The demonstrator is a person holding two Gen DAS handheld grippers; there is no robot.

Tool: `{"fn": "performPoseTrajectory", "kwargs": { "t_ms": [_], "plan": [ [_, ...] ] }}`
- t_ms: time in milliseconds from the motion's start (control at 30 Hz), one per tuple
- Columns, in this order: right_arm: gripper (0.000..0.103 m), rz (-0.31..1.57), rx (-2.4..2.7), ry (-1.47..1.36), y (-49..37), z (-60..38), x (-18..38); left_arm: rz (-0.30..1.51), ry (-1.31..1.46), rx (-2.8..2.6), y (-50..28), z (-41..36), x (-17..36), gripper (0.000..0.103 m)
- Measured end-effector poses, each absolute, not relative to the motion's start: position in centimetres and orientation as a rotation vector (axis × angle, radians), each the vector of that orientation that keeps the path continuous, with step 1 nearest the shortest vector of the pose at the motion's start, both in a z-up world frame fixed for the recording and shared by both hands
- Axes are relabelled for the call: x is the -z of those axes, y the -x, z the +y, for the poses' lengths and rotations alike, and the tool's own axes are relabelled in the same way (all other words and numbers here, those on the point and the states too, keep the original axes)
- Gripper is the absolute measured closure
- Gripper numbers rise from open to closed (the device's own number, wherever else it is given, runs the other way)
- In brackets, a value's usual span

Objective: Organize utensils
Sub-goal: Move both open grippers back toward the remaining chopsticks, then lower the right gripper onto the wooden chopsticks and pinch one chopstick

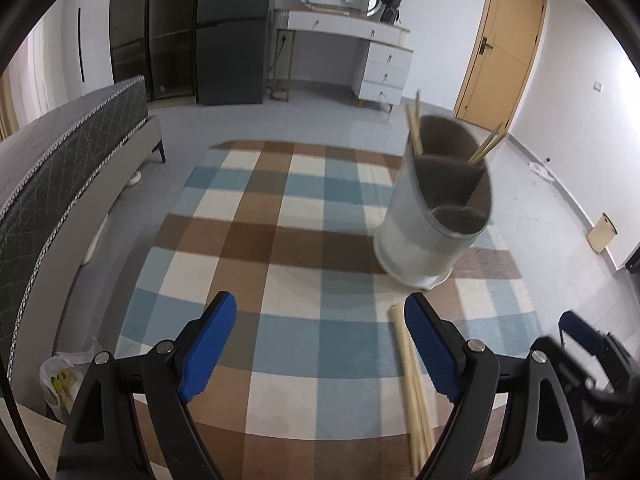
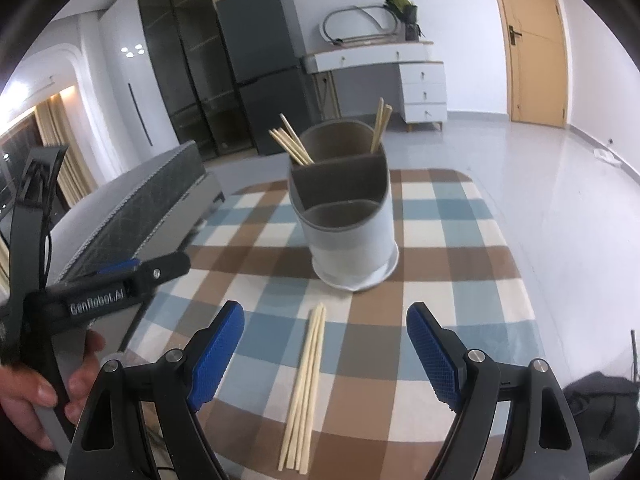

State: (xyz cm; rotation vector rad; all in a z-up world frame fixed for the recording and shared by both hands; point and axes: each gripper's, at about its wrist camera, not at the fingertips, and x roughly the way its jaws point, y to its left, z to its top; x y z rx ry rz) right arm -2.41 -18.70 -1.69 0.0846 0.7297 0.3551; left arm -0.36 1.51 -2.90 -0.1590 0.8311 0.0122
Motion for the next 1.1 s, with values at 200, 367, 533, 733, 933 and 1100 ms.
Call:
{"fn": "performPoseTrajectory", "kwargs": {
  "t_ms": [200, 367, 533, 733, 933, 1100],
  "plan": [
    [0.019, 0.808, -0.312, -0.062, 0.3, -18.0, 3.7, 0.862, 0.188, -0.015, -0.7, 2.0, 3.8, 0.020],
    [0.021, 0.891, -0.298, -0.054, -1.8, -17.4, 5.8, 0.899, 0.204, -0.031, -2.2, 2.3, 4.8, 0.020],
    [0.039, 0.955, -0.333, 0.018, -3.7, -15.7, 7.5, 0.945, 0.256, -0.051, -3.3, 3.3, 5.6, 0.020],
    [0.048, 1.051, -0.344, 0.072, -5.2, -14.4, 10.2, 0.998, 0.330, -0.092, -4.0, 5.0, 6.6, 0.020],
    [0.048, 1.045, -0.348, 0.106, -5.7, -13.6, 10.9, 1.023, 0.381, -0.111, -4.3, 5.8, 7.1, 0.020],
    [0.049, 1.040, -0.307, 0.181, -6.2, -13.1, 11.4, 1.019, 0.386, -0.117, -4.2, 6.1, 6.9, 0.020]
  ]
}}
